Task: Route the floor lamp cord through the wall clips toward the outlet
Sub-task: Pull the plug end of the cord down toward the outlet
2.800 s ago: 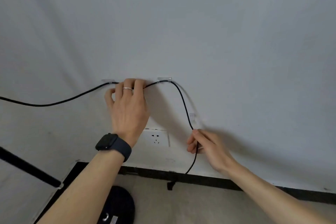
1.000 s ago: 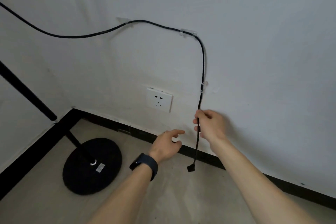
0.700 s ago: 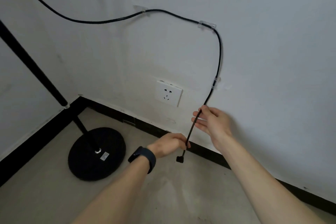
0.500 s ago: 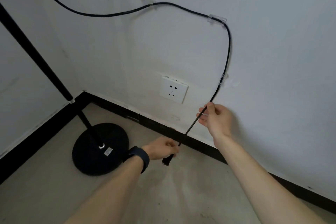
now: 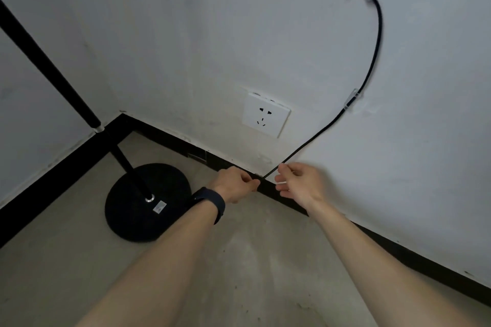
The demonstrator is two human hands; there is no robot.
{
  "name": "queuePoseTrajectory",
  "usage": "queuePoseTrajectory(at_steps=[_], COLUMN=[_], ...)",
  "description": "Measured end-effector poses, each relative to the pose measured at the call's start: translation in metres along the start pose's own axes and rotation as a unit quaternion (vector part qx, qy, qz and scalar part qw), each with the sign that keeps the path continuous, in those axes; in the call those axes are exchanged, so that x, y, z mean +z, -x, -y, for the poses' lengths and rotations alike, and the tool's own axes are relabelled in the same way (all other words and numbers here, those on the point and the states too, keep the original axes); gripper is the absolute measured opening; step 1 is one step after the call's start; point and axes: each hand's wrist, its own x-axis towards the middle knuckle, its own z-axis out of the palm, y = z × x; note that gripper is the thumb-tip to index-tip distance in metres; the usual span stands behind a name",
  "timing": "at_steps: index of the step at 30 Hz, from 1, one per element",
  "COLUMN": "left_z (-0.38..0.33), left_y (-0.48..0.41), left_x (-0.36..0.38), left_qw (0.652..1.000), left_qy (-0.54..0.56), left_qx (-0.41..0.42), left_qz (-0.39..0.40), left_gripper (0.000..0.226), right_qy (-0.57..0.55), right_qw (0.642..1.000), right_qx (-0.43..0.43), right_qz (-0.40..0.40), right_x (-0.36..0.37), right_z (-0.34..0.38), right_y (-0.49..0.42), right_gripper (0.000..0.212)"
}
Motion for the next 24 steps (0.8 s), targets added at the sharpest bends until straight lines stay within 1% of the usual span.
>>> queuePoseTrajectory(at_steps=[3, 8, 11, 17, 21, 24], left_z=[0.001, 0.014, 0.017, 0.005, 0.003, 0.007], left_y=[-0.01, -0.021, -0.03, -0.046, -0.053, -0.056], left_x=[-0.004, 0.002, 0.006, 0.005, 0.009, 0.01], left_qw=[0.999, 0.99, 0.983, 0.983, 0.97, 0.951], left_qy=[0.016, 0.132, 0.172, 0.164, 0.215, 0.275], left_qx=[-0.007, -0.05, -0.054, -0.053, -0.05, -0.036], left_qz=[-0.028, -0.021, -0.028, -0.062, -0.1, -0.136], left_gripper=[0.039, 0.047, 0.051, 0.038, 0.034, 0.028], right_qy=[0.017, 0.1, 0.115, 0.159, 0.174, 0.168], right_qw=[1.0, 0.991, 0.988, 0.978, 0.975, 0.973], right_qx=[-0.012, -0.056, -0.051, -0.056, -0.04, -0.024], right_qz=[-0.018, -0.07, -0.086, -0.122, -0.135, -0.155], right_x=[0.01, 0.028, 0.035, 0.036, 0.042, 0.046], right_z=[0.004, 0.002, 0.005, 0.001, 0.003, 0.006], right_y=[-0.008, -0.022, -0.028, -0.034, -0.037, -0.035], right_gripper=[0.024, 0.038, 0.036, 0.039, 0.039, 0.039])
